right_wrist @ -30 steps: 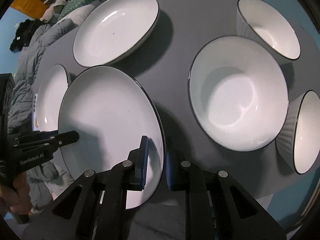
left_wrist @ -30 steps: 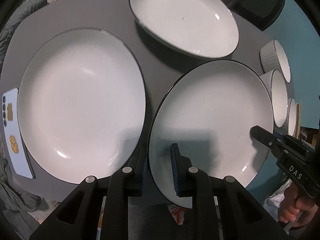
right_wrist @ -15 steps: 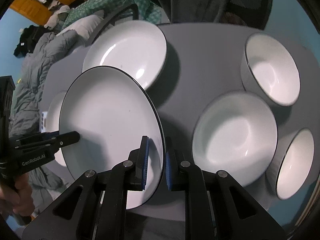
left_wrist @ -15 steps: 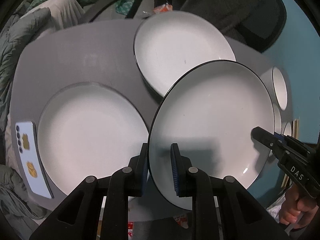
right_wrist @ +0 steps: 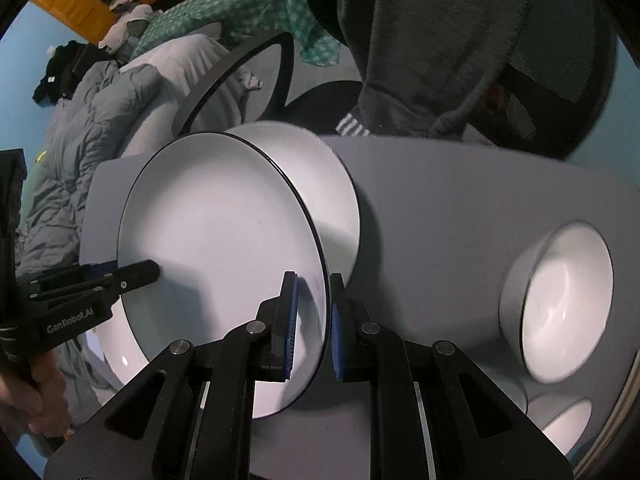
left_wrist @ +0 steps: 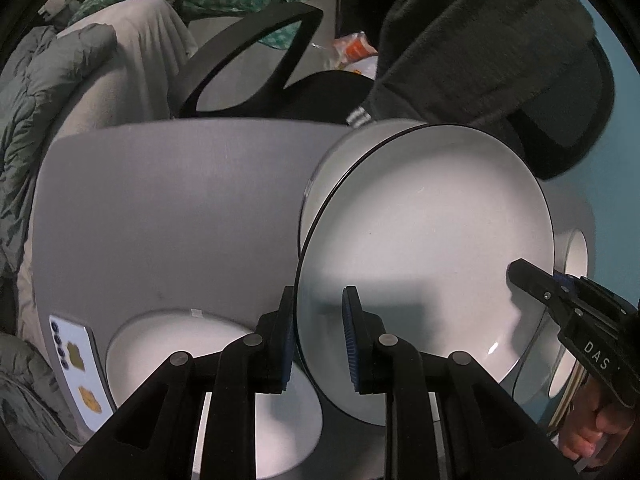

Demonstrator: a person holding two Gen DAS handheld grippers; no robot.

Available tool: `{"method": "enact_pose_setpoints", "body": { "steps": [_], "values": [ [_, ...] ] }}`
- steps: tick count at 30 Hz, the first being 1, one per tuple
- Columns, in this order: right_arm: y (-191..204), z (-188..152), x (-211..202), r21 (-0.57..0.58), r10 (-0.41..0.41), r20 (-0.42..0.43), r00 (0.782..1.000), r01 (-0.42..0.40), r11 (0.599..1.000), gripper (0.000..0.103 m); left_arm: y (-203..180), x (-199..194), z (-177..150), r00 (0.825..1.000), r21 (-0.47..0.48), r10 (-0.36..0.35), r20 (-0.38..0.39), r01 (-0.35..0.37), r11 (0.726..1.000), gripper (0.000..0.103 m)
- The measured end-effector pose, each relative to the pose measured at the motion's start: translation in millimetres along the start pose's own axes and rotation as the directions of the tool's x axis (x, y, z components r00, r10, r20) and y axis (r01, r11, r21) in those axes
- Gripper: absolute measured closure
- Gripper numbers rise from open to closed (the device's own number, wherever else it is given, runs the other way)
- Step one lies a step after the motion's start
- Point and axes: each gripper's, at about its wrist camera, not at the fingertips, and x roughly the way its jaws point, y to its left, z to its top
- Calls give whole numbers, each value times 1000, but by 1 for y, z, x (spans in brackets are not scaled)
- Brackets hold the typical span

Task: Organize plates and bowls

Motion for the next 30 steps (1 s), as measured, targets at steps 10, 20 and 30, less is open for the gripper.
{"method": "enact_pose_setpoints", "body": {
  "steps": [10, 20, 30],
  "values": [
    [-8, 28, 19, 6, 24, -39, 999, -24, 1000, 88, -31, -4, 7, 998, 0, 59, -17, -59, 998, 82],
    [-13, 28, 30, 24, 12, -71, 997, -11, 1000, 87, -41, -1, 2, 996, 46, 84, -31, -82, 996, 82],
    [-12, 32, 32, 62, -9, -122, 993, 17, 998, 80, -48, -1, -1, 994, 77, 106, -6, -105, 991, 82]
  ]
}}
